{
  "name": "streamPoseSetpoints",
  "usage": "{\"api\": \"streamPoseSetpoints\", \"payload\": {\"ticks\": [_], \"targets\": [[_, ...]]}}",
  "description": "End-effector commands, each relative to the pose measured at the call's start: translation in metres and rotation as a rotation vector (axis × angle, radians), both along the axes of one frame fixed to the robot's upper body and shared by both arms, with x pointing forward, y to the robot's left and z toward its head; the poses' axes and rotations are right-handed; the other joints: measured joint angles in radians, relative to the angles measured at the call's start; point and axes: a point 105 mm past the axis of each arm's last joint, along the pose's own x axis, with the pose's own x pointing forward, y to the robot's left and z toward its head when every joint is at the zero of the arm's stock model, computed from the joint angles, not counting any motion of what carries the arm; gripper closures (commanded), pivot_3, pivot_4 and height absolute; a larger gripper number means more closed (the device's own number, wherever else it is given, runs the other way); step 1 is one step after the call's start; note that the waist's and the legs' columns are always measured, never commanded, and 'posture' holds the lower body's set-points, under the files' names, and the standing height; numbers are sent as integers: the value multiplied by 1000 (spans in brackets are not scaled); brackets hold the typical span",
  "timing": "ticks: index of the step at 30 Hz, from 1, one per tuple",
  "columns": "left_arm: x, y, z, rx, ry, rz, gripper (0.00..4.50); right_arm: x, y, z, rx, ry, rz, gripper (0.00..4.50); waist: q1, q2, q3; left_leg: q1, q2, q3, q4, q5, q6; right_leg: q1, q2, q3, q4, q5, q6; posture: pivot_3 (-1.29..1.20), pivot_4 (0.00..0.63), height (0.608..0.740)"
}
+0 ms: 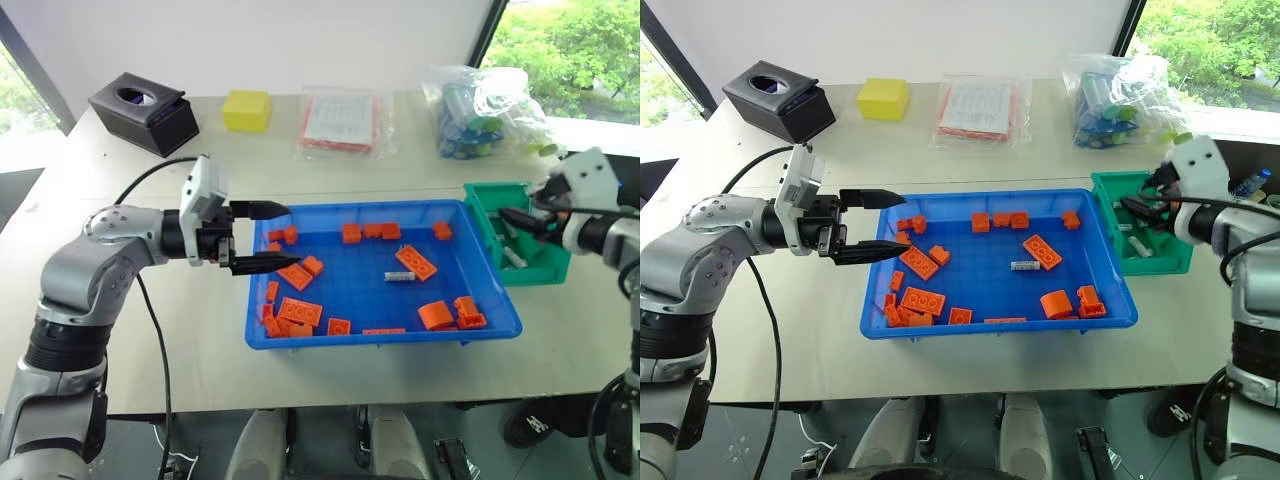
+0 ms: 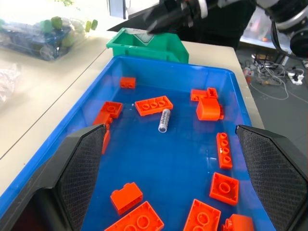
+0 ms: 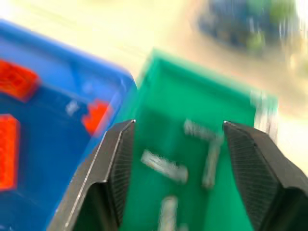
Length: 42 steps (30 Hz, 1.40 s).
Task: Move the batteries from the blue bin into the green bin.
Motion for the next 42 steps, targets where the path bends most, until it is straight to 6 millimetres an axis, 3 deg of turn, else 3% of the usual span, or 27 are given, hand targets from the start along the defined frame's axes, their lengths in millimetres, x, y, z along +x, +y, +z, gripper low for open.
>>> {"api": "streamPoseSetpoints", "payload": {"ticks": [1,4,6,13,20,26,29,32,34,38,42], "targets": [[-1,0,12,-2,-61,-7,0,-19,56,21,-82,-40,375,1446,-1,0,0,0,1,-1,0,0,0,0,1,0,0,0,0,0,150,692],[-4,1,11,2,-64,-8,0,-36,91,-5,-169,93,647,1446,0,-1,0,0,1,-1,-1,0,0,0,1,-1,0,0,0,0,150,692],[-5,1,11,4,-66,-8,0,-38,97,-22,-217,162,733,1446,1,-1,0,0,1,-2,0,0,0,0,1,-1,-1,0,0,0,150,692],[-12,5,13,19,-72,-7,0,-17,92,-87,-415,337,801,1446,5,-1,0,-1,0,-2,0,0,0,1,0,-1,-2,0,0,0,150,692],[-17,8,12,22,-73,19,0,-6,94,-110,-473,375,829,1446,2,-1,0,-1,0,-2,0,0,0,0,0,-1,-1,0,0,0,150,692],[-19,9,11,18,-70,31,0,-3,99,-117,-448,378,822,1446,6,-1,0,-1,0,-2,0,0,0,0,0,-1,-1,0,0,0,150,692],[-18,9,12,16,-70,34,0,-4,100,-118,-430,381,825,2205,6,-1,0,-1,0,-2,0,0,0,0,0,-1,-1,0,0,0,150,692],[-17,8,13,15,-71,29,0,-7,103,-113,-407,369,827,3742,6,-1,0,-1,0,-2,0,0,0,0,0,-1,-1,0,0,0,150,692],[-16,8,13,14,-70,24,0,-8,107,-104,-381,337,816,4465,6,-1,0,-1,0,-2,0,0,0,0,0,-1,-1,0,0,0,150,692],[-14,6,12,13,-67,14,0,-8,113,-69,-283,212,731,4461,6,-1,0,-1,0,-3,0,0,0,0,0,-1,-1,0,0,0,150,692],[-13,5,10,10,-61,6,0,3,90,-31,-193,78,501,4461,8,-1,0,-1,0,-3,0,0,0,0,0,-1,-1,0,0,0,150,692]]}}
